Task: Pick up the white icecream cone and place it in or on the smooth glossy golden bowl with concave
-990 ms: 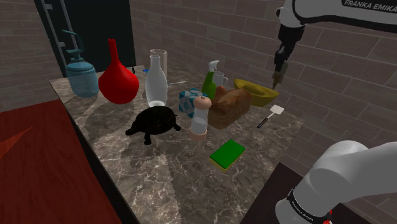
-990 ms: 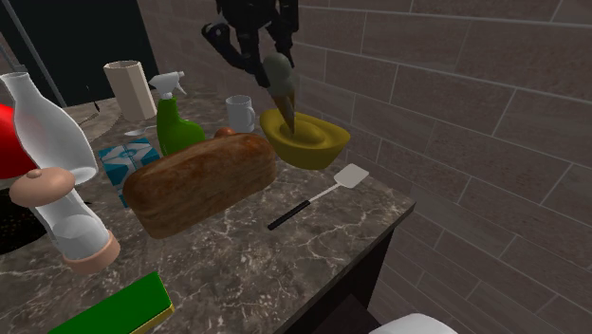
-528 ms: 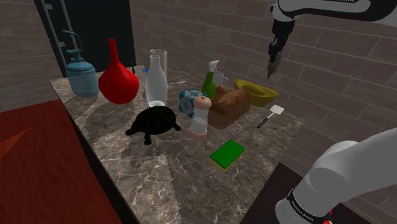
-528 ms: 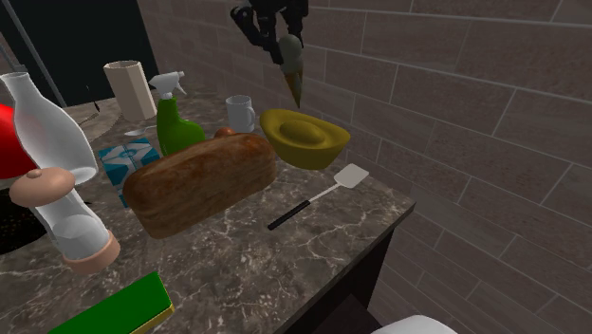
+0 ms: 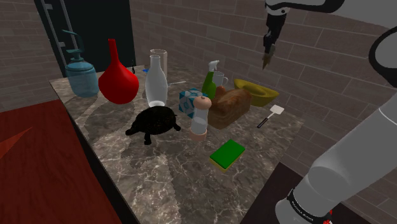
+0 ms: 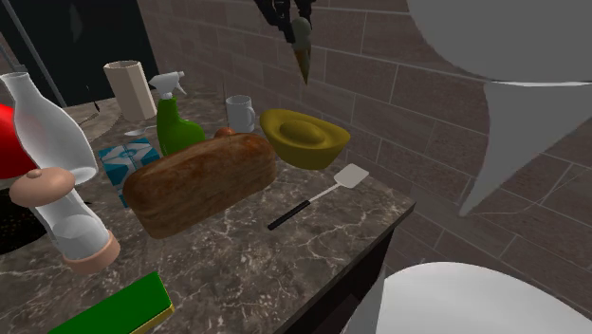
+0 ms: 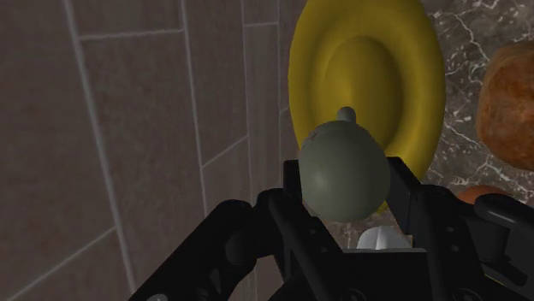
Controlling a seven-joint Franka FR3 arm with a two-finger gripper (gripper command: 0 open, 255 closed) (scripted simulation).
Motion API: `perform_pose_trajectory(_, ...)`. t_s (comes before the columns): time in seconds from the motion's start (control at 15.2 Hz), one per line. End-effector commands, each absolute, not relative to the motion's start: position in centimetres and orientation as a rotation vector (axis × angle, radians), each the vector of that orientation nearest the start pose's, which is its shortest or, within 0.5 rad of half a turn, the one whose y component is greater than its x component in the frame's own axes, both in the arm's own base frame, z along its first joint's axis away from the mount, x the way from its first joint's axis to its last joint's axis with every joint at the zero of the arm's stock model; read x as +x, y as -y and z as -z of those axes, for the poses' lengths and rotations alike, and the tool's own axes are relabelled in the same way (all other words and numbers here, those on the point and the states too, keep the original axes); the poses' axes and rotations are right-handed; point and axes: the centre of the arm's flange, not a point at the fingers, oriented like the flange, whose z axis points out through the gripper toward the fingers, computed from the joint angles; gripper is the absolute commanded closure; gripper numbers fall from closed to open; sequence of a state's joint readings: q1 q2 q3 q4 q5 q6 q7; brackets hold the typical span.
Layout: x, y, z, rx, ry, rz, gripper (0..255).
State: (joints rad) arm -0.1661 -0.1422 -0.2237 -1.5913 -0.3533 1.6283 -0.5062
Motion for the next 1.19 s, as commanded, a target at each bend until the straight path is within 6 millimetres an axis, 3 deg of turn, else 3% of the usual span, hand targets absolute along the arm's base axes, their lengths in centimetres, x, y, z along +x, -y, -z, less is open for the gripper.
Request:
perform_pose_trajectory(0.0, 47.4, 25.8, -70.3, -3.503, 0.186, 0.031, 255)
perform_pose_trajectory(0.07, 48.1, 26.6, -70.5, -3.503, 0.186, 0.031, 255)
perform_pose_trajectory(1.12, 48.1, 26.6, -62.0, -3.503, 0.186, 0.031, 255)
